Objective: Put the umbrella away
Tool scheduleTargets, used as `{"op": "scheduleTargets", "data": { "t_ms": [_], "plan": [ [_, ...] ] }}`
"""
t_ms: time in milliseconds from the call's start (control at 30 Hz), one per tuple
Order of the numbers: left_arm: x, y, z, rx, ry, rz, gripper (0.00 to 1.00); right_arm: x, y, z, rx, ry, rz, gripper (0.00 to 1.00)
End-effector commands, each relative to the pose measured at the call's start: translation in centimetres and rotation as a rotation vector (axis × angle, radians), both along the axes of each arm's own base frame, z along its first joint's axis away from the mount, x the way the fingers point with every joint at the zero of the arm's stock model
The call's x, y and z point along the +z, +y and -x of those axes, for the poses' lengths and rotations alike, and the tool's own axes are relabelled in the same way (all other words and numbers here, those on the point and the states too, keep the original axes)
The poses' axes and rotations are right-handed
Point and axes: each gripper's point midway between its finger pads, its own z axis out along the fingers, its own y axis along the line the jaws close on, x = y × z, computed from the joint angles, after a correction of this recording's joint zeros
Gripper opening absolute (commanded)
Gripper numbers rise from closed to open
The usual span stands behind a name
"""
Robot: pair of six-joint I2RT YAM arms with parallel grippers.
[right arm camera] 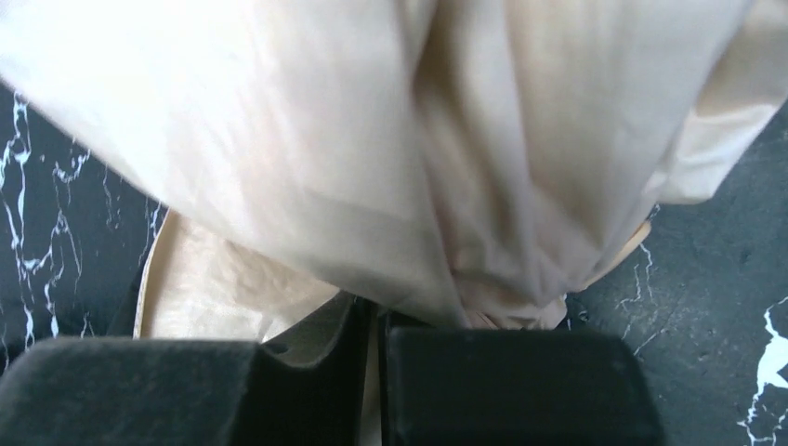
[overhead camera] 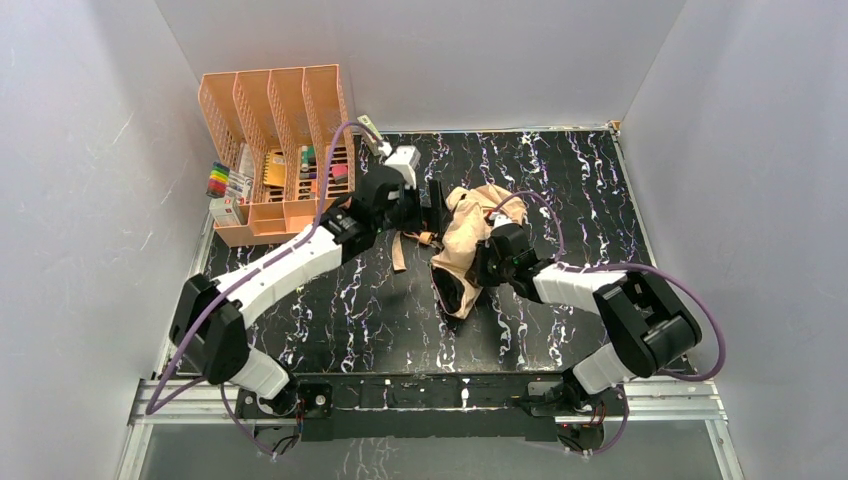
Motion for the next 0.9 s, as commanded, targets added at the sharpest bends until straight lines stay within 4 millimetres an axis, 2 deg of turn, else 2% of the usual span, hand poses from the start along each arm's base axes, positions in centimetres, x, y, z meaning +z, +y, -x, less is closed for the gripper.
{"op": "scheduleTargets", "data": {
  "t_ms": [0,100,167,400,567,700,867],
  "plan": [
    [2.4,-0.6,-2.3,-0.024,-0.025,-0.012,0.98,3.8,0.8,-0.5,0.082,-0.114,-0.034,0.19],
    [1.7,-1.5,-4.0,-0.042,0.002,-0.064,0.98,5.6,0.4,0.6,0.073,-0.125,-0.075,0.27],
    [0.4,-2.5,-4.9,-0.065,0.044,-0.092,0.98,6.5,0.2,1.5,0.067,-0.125,-0.106,0.29],
    [-2.5,-5.3,-7.0,-0.107,0.143,-0.126,0.96,7.2,-2.4,4.7,-0.037,-0.057,-0.124,0.3],
    [-3.7,-6.9,-8.4,-0.135,0.162,-0.135,0.91,7.8,-3.4,6.7,-0.062,-0.049,-0.17,0.29],
    [-4.3,-7.7,-8.8,-0.164,0.179,-0.127,0.8,8.1,-4.0,7.6,-0.075,-0.049,-0.179,0.29],
    [-4.2,-8.5,-8.7,-0.199,0.182,-0.098,0.63,7.8,-4.6,8.0,-0.095,-0.038,-0.163,0.28]
  ]
}}
